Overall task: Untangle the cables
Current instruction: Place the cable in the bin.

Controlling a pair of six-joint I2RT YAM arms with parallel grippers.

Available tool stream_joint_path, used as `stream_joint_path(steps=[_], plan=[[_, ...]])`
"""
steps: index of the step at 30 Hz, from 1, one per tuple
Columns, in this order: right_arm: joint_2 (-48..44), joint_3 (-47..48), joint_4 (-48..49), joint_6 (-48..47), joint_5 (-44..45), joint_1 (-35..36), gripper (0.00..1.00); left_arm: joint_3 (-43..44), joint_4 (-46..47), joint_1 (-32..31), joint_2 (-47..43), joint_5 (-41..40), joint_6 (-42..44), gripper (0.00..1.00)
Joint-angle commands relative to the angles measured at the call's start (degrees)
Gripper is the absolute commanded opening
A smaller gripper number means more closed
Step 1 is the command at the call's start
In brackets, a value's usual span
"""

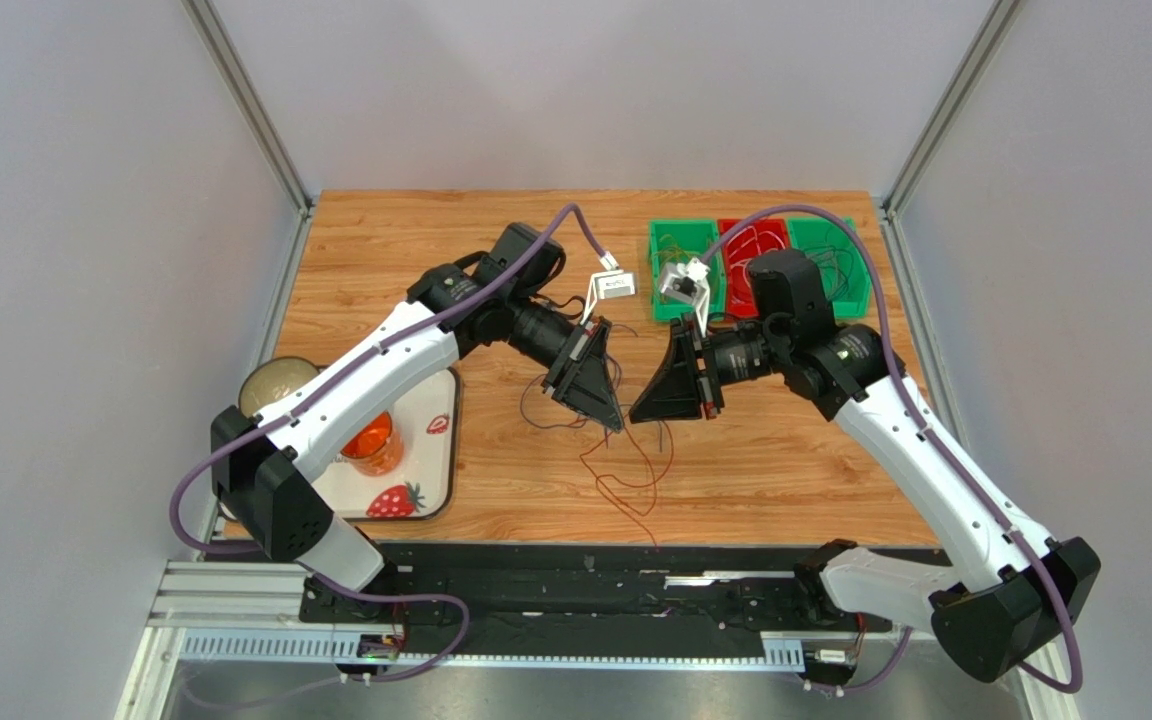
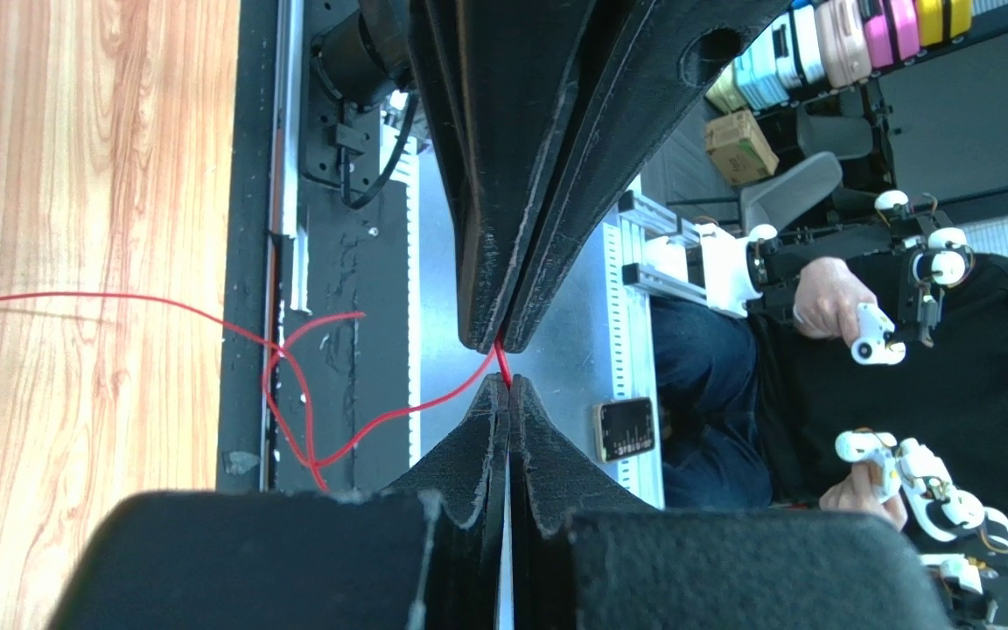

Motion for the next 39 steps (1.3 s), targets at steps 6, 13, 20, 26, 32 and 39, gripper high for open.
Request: stream_joint_path(steps=[6, 13, 20, 26, 32, 39], plan=[[-2.14, 0.96, 2.13, 1.12, 1.99, 0.93, 0.00, 2.97, 0.15, -0.21, -1.78, -1.45, 0.81, 0.29], [-5.22, 3.86, 2.22, 2.96, 10.69, 0.93, 0.00, 3.06, -0.02, 0.84, -4.06, -9.62, -1.74, 0.81], [-8.82, 8.16, 2.21, 4.81, 17.82, 0.85, 0.00, 1.13, 0.15, 5.85, -10.04, -23.67, -8.59, 0.83], [-10.58, 12.91, 2.04, 6.30, 23.96, 0.84, 0.00, -0.45, -3.62, 8.84, -15.67, -44.41, -11.93, 0.83], [-10.85, 17.92, 2.48, 7.62, 33.45, 0.93, 0.00, -4.04, -6.17, 8.93, -21.55, -57.25, -14.31, 0.82], [-10.23, 24.51, 3.62, 8.50, 46.10, 0.84, 0.00, -10.03, -9.77, 8.93, -29.81, -64.11, -15.28, 0.82]])
